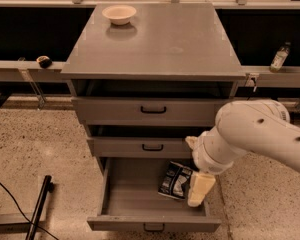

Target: Pick blue chip bag from bottom drawer and place on counter

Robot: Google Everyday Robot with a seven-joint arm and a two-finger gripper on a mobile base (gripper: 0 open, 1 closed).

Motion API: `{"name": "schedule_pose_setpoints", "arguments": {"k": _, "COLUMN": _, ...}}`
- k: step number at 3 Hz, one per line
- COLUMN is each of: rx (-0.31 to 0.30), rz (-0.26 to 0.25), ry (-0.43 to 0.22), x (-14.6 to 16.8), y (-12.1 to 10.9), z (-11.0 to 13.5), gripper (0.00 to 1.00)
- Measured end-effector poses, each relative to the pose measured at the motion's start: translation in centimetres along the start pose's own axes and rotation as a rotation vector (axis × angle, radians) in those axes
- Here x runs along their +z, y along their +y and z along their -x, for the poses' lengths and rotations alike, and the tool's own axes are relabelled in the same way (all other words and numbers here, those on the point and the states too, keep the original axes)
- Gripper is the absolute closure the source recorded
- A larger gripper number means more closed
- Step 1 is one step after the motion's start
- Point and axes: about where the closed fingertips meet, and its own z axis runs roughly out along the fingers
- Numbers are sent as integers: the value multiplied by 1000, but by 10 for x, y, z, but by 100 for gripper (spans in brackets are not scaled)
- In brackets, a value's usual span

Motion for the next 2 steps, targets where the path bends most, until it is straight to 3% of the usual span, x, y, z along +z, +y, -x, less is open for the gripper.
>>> {"name": "schedule_pose_setpoints", "arguments": {"k": 1, "rx": 22, "rz": 5, "ry": -41, "x": 42, "y": -42, "z": 4, "gripper": 0}}
{"name": "schedule_pose_setpoints", "arguments": {"k": 2, "rx": 70, "rz": 42, "ry": -105, "x": 111, "y": -62, "z": -1, "gripper": 0}}
